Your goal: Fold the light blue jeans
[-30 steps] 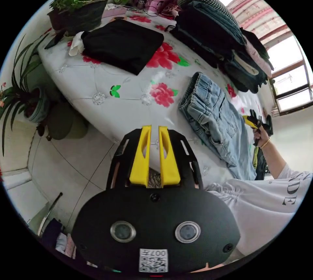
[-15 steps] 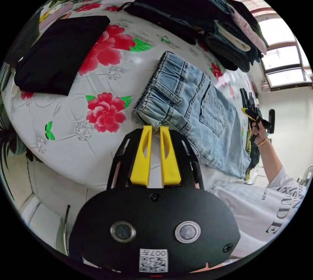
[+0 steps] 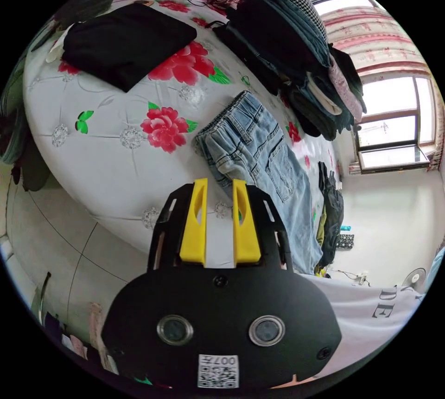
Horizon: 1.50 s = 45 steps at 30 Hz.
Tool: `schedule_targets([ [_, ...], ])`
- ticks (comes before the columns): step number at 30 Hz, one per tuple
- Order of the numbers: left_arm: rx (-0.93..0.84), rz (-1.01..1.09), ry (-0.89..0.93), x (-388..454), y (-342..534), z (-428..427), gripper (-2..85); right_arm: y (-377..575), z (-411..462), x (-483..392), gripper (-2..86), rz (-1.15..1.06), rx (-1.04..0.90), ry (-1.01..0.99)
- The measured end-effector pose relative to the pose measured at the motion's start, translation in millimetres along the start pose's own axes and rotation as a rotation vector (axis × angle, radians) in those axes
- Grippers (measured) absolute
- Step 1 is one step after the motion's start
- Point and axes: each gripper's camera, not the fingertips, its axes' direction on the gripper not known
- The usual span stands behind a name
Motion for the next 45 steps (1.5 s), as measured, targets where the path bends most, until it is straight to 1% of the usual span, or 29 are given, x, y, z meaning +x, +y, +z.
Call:
schedule_targets([
  [1, 0.012, -0.018, 0.03, -5, 0, -2, 7.9, 5, -3, 12, 7.4, 0.042, 0.018, -0.017],
  [3, 0.019, -0.051, 0.074, -12, 0, -2, 8.4, 20, 3, 44, 8.3, 0.149, 0.036, -0.125],
  [4, 0.025, -0.068, 0.094, -16, 0, -2, 8.6, 22, 8, 48, 8.5, 0.165, 0.03, -0.145],
  [6, 0.033, -0.083, 0.114, -20, 0, -2, 9.0, 31, 29, 54, 8.5, 0.186, 0.01, -0.216],
  [10, 0.056, -0.117, 0.133, -35, 0, -1, 10.5, 41, 38, 52, 6.0, 0.211, 0.109, -0.21],
  [12, 0.064, -0.141, 0.154, -43, 1, -1, 10.9, 35, 45, 52, 3.6, 0.251, 0.075, -0.299],
  [14, 0.08, -0.153, 0.168, -49, 2, -2, 11.3, 30, 41, 37, 2.3, 0.217, 0.08, -0.357],
  [16, 0.096, -0.154, 0.19, -56, 3, -5, 11.7, 23, 30, -2, 1.4, 0.066, 0.095, -0.386],
  [18, 0.115, -0.153, 0.205, -62, 3, -8, 12.1, 19, 20, -81, 0.8, -0.234, 0.05, -0.394],
  [19, 0.126, -0.159, 0.219, -67, 3, -9, 12.5, 21, 19, -104, 0.7, -0.315, 0.032, -0.391],
  [21, 0.136, -0.177, 0.238, -76, 1, -8, 13.1, 44, 24, -201, 0.6, -0.68, -0.065, -0.391],
  [22, 0.143, -0.188, 0.251, -83, -1, -6, 13.5, 53, 27, -224, 0.6, -0.764, -0.091, -0.39],
  [24, 0.156, -0.198, 0.28, -91, -4, -3, 14.5, 102, 56, -301, 0.8, -1.056, -0.235, -0.387],
  [25, 0.16, -0.199, 0.295, -95, -7, 0, 15.1, 116, 67, -316, 1.0, -1.112, -0.282, -0.381],
  [27, 0.158, -0.196, 0.319, -99, -13, 6, 15.7, 168, 124, -356, 1.9, -1.212, -0.504, -0.335],
  [28, 0.162, -0.191, 0.337, -101, -16, 10, 15.9, 180, 138, -363, 2.2, -1.23, -0.569, -0.331],
  [29, 0.163, -0.189, 0.345, -101, -18, 12, 16.0, 204, 161, -371, 2.7, -1.254, -0.678, -0.317],
  [30, 0.163, -0.189, 0.36, -102, -21, 16, 16.2, 225, 176, -375, 3.1, -1.259, -0.736, -0.294],
  [32, 0.16, -0.187, 0.384, -102, -26, 22, 16.4, 247, 186, -376, 3.7, -1.294, -0.807, -0.279],
  [33, 0.152, -0.183, 0.396, -102, -30, 27, 16.1, 256, 187, -376, 4.1, -1.342, -0.825, -0.238],
  [35, 0.141, -0.182, 0.408, -101, -35, 35, 15.3, 259, 183, -373, 4.5, -1.385, -0.789, -0.157],
  [37, 0.127, -0.205, 0.395, -102, -42, 44, 13.0, 250, 177, -367, 5.0, -1.348, -0.76, -0.136],
  [42, 0.159, -0.224, 0.412, -101, -44, 57, 7.9, 203, 155, -328, 6.5, -1.03, -0.673, -0.253],
  [44, 0.188, -0.157, 0.412, -88, -47, 55, 6.3, 190, 146, -312, 6.8, -0.939, -0.633, -0.271],
  [45, 0.206, -0.088, 0.426, -74, -50, 51, 5.8, 182, 139, -301, 7.0, -0.895, -0.609, -0.285],
])
